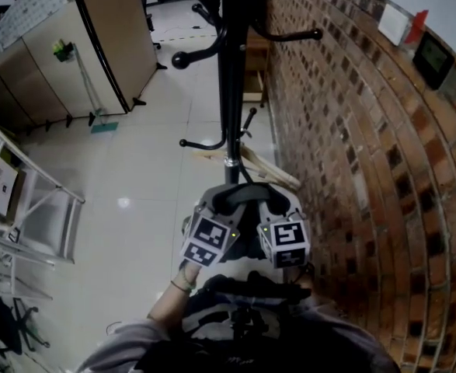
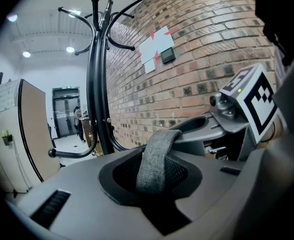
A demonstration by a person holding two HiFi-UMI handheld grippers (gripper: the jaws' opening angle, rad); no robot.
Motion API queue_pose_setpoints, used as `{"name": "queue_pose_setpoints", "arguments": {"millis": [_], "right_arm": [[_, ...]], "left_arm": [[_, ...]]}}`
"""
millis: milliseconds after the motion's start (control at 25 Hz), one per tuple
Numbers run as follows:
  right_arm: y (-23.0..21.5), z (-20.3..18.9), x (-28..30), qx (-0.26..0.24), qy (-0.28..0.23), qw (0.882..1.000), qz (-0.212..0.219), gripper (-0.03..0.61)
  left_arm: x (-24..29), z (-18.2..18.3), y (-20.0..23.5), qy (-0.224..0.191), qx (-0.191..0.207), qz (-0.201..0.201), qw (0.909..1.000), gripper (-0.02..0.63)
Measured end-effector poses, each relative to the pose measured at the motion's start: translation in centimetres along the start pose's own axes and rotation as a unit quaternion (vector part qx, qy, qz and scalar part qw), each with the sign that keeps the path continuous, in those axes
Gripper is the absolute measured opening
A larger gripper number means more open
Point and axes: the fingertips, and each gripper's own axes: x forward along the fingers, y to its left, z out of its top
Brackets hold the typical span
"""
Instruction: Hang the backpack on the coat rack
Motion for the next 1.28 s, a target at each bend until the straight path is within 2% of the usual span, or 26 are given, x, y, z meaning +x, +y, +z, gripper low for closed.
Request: {"name": "queue_pose_setpoints", "arguments": {"millis": [360,560,680,760,880,1280], "right_arm": [[-0.9,-1.8,2.8,-0.069,0.034,0.994,0.076,0.052],[-1.1,-2.0,4.4,-0.086,0.038,0.991,0.098,0.052],[-1.4,-2.0,5.3,-0.075,0.038,0.991,0.103,0.052],[-1.3,-1.8,5.8,-0.066,0.045,0.991,0.103,0.052],[-1.1,-2.3,6.8,-0.075,0.056,0.99,0.104,0.052],[-1.6,-3.6,9.1,-0.089,0.064,0.99,0.09,0.057]], "left_arm": [[1.3,-0.8,1.0,0.022,-0.022,0.02,0.9993,0.094],[2.2,-1.3,1.7,0.033,-0.019,0.035,0.9986,0.094],[2.8,-1.5,2.1,0.037,-0.017,0.041,0.9984,0.095],[3.2,-1.9,2.6,0.04,-0.029,0.048,0.9976,0.096],[3.7,-2.9,3.4,0.052,-0.047,0.056,0.996,0.097],[5.6,-3.9,4.8,0.052,-0.047,0.063,0.9955,0.097]]}}
